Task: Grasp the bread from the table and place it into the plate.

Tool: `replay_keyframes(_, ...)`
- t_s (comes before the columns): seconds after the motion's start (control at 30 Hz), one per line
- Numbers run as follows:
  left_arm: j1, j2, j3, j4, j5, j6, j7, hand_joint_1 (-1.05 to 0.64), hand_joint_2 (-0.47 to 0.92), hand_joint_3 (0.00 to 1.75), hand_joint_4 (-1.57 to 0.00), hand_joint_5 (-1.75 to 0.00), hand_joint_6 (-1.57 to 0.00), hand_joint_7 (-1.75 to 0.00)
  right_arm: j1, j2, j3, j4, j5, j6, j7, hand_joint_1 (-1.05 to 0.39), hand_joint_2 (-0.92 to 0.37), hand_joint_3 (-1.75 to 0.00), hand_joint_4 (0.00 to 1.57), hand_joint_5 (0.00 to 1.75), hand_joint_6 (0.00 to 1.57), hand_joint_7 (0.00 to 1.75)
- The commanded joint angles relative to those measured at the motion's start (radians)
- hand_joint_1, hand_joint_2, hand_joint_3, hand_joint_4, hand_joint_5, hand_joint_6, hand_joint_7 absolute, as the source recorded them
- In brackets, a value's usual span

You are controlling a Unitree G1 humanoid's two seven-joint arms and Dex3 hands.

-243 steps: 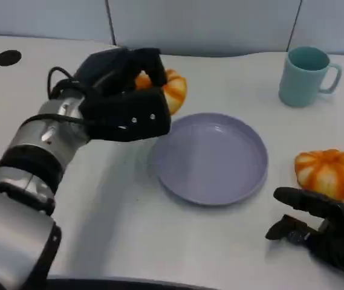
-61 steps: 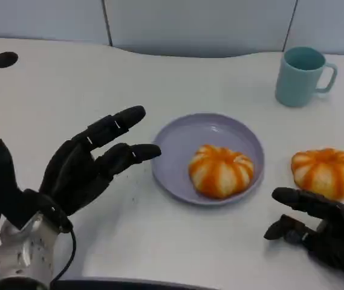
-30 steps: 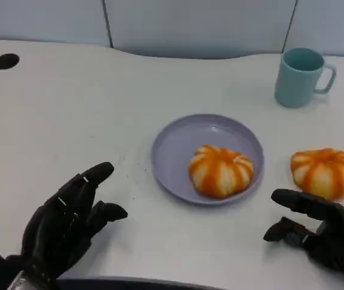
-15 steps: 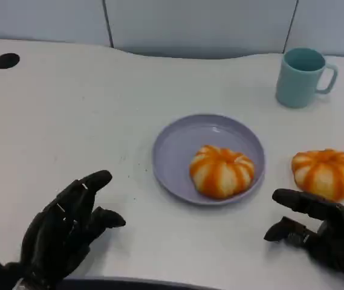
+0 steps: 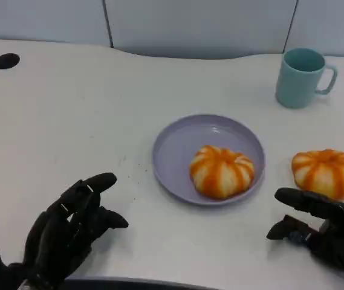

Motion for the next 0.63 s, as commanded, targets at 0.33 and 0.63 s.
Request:
replay_keyframes(0.33,-0.041,0.017,0.001,0.061,0.035,-0.078,-0.012,-0.49,0.92,0.28,-0.33,-1.58,-0.52,-0.77,-0.012,-0.022,-0.024,0.055,-0.01,-0.02,-0.006,-0.41,-0.92,-0.11,0.56,1.11,0.92,0.03)
replay_keyframes(0.63,-0.067,0.03,0.004,0.137,0.063,-0.168,-0.03,-0.47,0.92,0.28,-0.32,-1.6,-0.54,-0.78,-0.011,-0.024,-0.023,0.05,-0.024,-0.025,-0.021,-0.4,-0.92,-0.11,0.57,1.13,0.92,0.03)
